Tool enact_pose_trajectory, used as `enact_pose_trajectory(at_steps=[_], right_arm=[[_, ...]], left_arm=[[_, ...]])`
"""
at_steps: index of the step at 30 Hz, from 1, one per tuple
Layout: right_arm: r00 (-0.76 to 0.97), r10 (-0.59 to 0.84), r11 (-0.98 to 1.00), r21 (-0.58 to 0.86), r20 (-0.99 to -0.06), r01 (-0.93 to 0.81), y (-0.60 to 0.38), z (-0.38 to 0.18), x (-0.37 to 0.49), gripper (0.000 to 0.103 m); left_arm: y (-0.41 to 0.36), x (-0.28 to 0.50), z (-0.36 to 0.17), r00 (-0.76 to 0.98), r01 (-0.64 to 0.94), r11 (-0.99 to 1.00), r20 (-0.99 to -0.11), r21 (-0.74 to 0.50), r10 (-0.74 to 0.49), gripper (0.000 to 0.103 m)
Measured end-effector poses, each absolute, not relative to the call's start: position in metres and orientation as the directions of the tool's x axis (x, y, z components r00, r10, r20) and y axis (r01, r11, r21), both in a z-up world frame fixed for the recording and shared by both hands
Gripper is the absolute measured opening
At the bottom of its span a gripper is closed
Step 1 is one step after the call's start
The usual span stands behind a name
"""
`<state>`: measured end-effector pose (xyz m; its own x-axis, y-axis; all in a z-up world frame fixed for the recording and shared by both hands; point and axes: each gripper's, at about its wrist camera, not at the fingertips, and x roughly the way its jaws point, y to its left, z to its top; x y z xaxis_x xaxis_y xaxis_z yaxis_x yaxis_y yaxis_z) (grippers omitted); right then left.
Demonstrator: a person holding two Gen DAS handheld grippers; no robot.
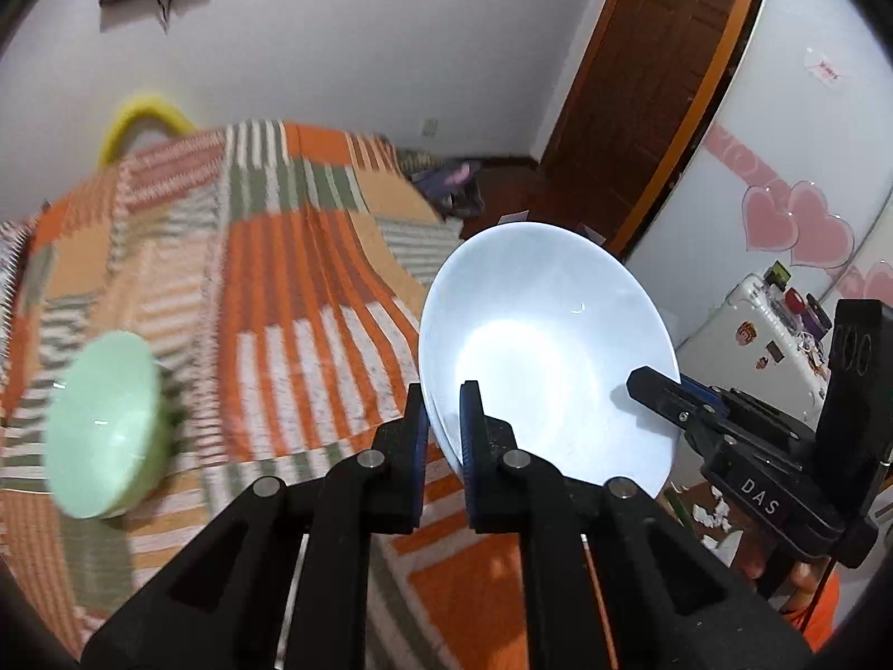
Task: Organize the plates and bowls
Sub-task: 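Lift the dotted bowl, lower it into the pink bowl, open both grippers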
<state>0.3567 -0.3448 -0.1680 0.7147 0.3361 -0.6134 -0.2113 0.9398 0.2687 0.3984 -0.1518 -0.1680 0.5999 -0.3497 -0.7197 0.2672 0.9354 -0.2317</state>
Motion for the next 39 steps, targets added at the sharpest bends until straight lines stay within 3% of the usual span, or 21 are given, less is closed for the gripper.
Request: enact_pose_trajectory(at_steps=[10,20,28,39], right_arm=[[0.736,0.426,0.905,0.231,-0.526,-0.358,-0.285,-0.105,0.302,0.014],[0.703,0.505,0.858,0.205,-0.500,-0.471,-0.198,-0.092,0.263,0.015],[0.638,0.566,0.812,0.215,-0.522,-0.543,-0.135,-0.106,0.239,0.015],[0.518,0.612,0.748,0.223,-0.598,-0.625,-0.066,-0.147,0.218,0.015]], left_arm=[[-0.087,0.300,-0.088,0.716,0.204,0.966,-0.649,-0.157,-0.257,0.010],[0.005,0.214,-0.057,0.771,0.115,0.982,-0.610,-0.150,-0.183,0.010],[0.082,0.156,-0.066,0.778,0.025,0.990,-0.619,-0.140,-0.107,0.010],[0.148,0.115,-0.118,0.724,-0.102,0.979,-0.688,-0.177,-0.049,0.010]])
